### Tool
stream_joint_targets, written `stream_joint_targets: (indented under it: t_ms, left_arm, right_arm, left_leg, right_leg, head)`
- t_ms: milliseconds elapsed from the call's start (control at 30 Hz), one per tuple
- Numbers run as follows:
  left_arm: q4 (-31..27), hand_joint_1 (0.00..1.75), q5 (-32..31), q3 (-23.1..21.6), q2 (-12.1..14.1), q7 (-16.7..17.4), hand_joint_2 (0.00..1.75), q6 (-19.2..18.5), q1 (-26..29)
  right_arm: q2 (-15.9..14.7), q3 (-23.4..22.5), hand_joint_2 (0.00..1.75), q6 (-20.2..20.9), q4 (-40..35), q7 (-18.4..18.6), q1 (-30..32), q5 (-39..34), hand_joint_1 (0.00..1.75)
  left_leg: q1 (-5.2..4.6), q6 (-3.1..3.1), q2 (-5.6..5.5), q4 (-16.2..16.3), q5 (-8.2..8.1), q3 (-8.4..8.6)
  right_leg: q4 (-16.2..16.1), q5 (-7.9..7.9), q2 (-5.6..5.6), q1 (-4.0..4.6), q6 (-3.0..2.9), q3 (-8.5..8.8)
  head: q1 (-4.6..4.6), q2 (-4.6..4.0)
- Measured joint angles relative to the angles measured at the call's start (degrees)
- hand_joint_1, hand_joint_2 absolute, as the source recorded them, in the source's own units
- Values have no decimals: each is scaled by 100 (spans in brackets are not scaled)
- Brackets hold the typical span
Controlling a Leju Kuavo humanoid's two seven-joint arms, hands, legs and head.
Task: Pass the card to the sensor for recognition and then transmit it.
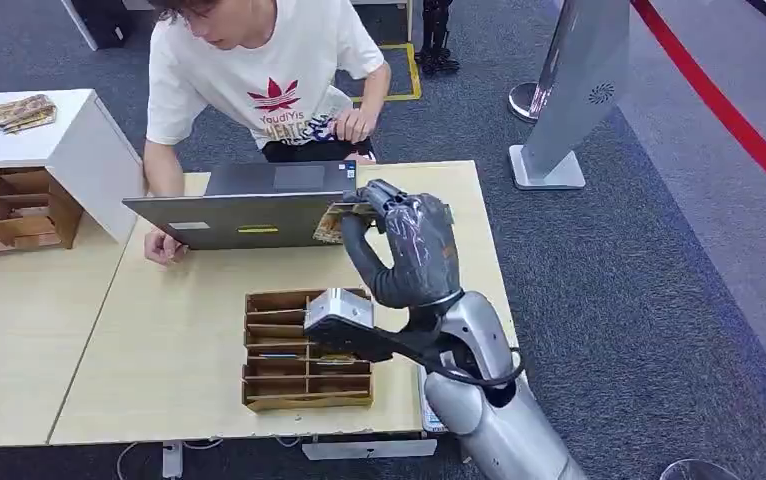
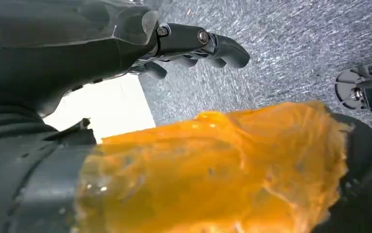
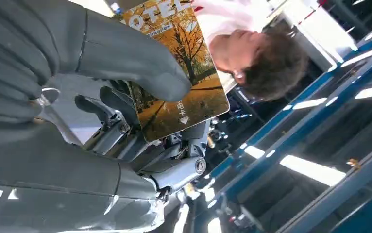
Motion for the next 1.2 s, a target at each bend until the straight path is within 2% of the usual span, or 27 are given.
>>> stream_joint_targets:
  t_ms: [67, 200, 433, 667, 900, 933, 967, 1000, 1033, 1067, 1100, 1200]
  left_arm:
    - [0, 0, -28, 0, 0, 7, 0, -7, -9]
    - [0, 0, -210, -90, 0, 94, 0, -61, -67]
    - [0, 0, -450, -352, -28, 256, 0, -155, -236]
    - [0, 0, -505, -498, -52, 302, 0, -170, -311]
    - [0, 0, -505, -623, -57, 308, 0, -175, -322]
    - [0, 0, -505, -632, -57, 310, 0, -175, -323]
    - [0, 0, -505, -634, -57, 317, 0, -175, -324]
    - [0, 0, -505, -636, -57, 319, 0, -175, -324]
    - [0, 0, -505, -636, -57, 319, 0, -175, -324]
    - [0, 0, -505, -638, -57, 319, 0, -175, -324]
    - [0, 0, -505, -638, -57, 319, 0, -177, -324]
    - [0, 0, -503, -638, -57, 319, 0, -192, -324]
  right_arm:
    - [70, 26, 175, 37, 127, 37, -148, 22, 175]
    - [223, 111, 175, 245, 577, 418, -658, 368, 175]
    - [575, 22, 175, 282, 2007, 1038, -1860, 1143, 175]
    - [738, -168, 175, 249, 2969, 1255, -2383, 1641, 175]
    - [800, -286, 175, 216, 3403, 1278, -2499, 1764, 175]
    - [804, -293, 175, 203, 3436, 1276, -2503, 1777, 148]
    - [811, -297, 175, 199, 3479, 1276, -2502, 1794, 143]
    - [813, -302, 175, 197, 3506, 1276, -2501, 1797, 94]
    - [815, -304, 175, 192, 3538, 1272, -2501, 1799, 75]
    - [817, -306, 175, 192, 3569, 1268, -2501, 1799, 75]
    - [817, -306, 175, 195, 3588, 1268, -2499, 1803, 0]
    - [828, -317, 175, 219, 3681, 1270, -2498, 1816, 0]
  left_leg:
    - [0, 0, 0, 0, 0, -1]
    - [-1, 0, 1, 0, 0, -2]
    - [0, -9, -1, 0, 10, 0]
    - [0, -10, -2, 0, 9, 0]
    - [0, -10, -1, 0, 9, -1]
    - [0, -10, -1, 0, 9, 0]
    - [0, -10, -1, 0, 9, 0]
    - [0, -10, -1, 0, 9, 0]
    - [0, -10, -1, 0, 9, 0]
    - [0, -10, -1, 0, 9, 0]
    - [0, -10, -1, 0, 9, -1]
    - [0, -10, -1, 0, 9, -1]
  right_leg:
    - [1, 0, 0, 0, 0, 0]
    - [1, 1, 2, 0, -1, -2]
    - [3, 7, 0, 0, -8, -1]
    - [3, 7, 0, 0, -9, -2]
    - [3, 7, 1, 0, -9, -5]
    - [3, 7, 0, 0, -9, -5]
    - [3, 7, 1, 0, -9, -5]
    - [3, 7, 1, 0, -9, -5]
    - [3, 7, 1, 0, -9, -5]
    - [3, 7, 1, 0, -9, -5]
    - [3, 7, 1, 0, -9, -5]
    - [3, 7, 1, 0, -9, -5]
  head:
    - [0, 0]
    - [2, 0]
    - [0, 0]
    - [0, 0]
    - [0, 0]
    - [0, 0]
    - [0, 0]
    - [0, 0]
    - [0, 0]
    - [0, 0]
    - [0, 0]
    - [0, 0]
